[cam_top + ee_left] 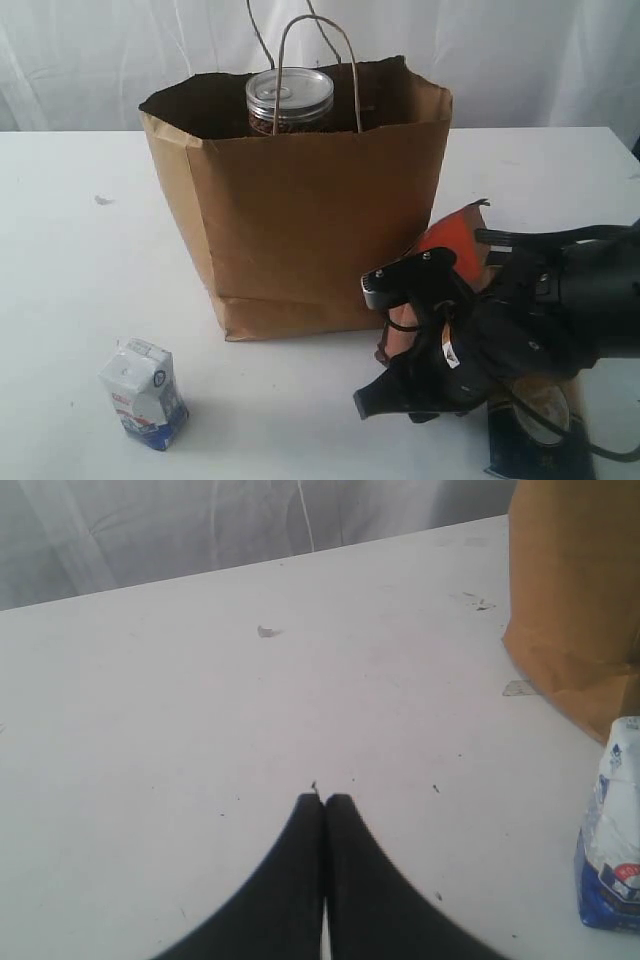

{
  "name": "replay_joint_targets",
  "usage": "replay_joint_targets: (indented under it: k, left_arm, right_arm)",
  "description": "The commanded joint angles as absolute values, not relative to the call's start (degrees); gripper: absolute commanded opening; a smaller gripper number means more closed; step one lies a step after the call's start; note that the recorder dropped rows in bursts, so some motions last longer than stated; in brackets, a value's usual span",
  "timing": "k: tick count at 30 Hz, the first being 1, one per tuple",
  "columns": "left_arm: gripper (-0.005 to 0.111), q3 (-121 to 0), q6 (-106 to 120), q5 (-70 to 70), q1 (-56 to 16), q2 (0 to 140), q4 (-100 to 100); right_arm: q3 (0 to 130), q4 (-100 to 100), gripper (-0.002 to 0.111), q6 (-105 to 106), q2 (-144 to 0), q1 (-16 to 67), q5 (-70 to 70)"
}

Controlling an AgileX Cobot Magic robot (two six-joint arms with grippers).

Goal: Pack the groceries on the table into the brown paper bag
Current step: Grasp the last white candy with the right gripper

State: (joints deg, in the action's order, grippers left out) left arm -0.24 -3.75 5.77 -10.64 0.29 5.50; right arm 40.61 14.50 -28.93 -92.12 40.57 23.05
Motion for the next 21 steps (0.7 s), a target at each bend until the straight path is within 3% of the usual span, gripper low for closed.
replay_joint_targets:
  k: [1, 21]
  left_arm:
    - [0.0, 0.0, -3.8, 5.6, -10.5, 0.0, 5.5]
    - [0.0, 0.0, -3.8, 5.6, -10.5, 0.0, 5.5]
  right_arm:
    - [40.6, 15.3, 0.042, -29.2, -91.6, 40.0, 23.3]
    - [40.6, 15.3, 0.042, -28.7, -91.6, 40.0, 25.0]
